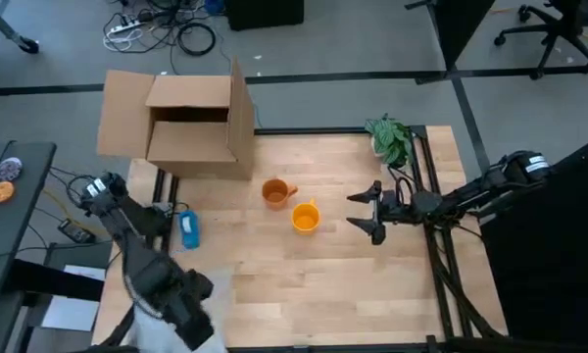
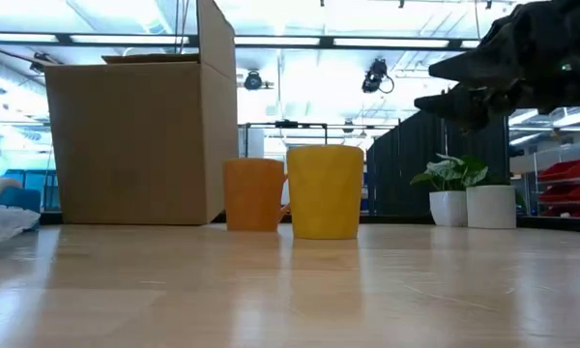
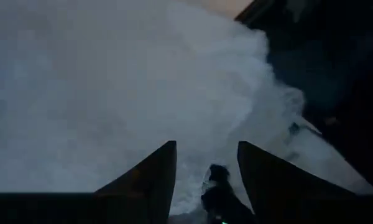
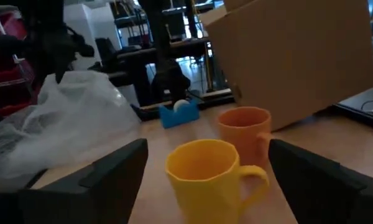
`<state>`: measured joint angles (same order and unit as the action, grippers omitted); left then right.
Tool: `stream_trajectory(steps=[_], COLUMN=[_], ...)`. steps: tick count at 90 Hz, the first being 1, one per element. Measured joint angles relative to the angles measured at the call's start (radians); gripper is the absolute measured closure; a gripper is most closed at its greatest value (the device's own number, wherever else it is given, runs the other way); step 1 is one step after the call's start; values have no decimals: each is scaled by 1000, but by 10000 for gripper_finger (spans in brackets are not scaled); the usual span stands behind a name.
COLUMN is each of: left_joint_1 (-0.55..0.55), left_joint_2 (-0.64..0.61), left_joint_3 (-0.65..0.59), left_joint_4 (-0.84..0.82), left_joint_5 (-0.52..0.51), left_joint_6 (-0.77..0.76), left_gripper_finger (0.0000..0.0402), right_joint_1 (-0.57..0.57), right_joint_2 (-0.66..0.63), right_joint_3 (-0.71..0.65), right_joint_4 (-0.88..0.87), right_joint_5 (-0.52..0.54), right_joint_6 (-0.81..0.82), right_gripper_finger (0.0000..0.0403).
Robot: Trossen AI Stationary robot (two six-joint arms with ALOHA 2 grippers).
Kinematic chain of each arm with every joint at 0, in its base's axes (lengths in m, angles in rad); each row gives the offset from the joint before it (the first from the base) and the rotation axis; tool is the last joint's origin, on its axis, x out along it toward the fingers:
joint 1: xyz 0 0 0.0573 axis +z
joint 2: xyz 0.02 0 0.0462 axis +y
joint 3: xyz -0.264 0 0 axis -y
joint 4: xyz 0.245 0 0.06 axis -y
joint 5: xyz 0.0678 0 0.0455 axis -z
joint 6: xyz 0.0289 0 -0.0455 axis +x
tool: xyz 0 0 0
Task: Wrap mug
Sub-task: Wrap the yellow mug using the transparent bubble wrap
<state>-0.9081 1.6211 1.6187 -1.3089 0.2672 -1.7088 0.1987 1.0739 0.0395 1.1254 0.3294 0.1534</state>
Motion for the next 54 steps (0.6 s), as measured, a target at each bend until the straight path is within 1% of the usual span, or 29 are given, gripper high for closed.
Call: stream_trajectory(steps=[13,21,28,40,47,54], left_joint_1=[-68,-92,-98,-94,-86,-65], left_joint_2=[50,88,130,215,266,310], left_joint_3=[22,14,13,13,13,13], left_joint_4=[-49,-41,-42,-73,-119,-164], left_joint_5=[-66,-126,-176,-235,-280,-327], left_joint_6=[1,44,153,394,507,584], left_gripper_finger=[246,245,245,252,274,311], right_joint_1=[3,3,3,3,3,4], right_joint_2=[7,6,6,6,6,6], right_joint_3=[0,0,0,0,0,0], right_joint_4=[-5,-6,-7,-15,-17,-22], right_joint_5=[0,0,0,0,0,-3], right_joint_6=[3,3,3,7,13,24], right_gripper_finger=[87,87,87,87,87,87])
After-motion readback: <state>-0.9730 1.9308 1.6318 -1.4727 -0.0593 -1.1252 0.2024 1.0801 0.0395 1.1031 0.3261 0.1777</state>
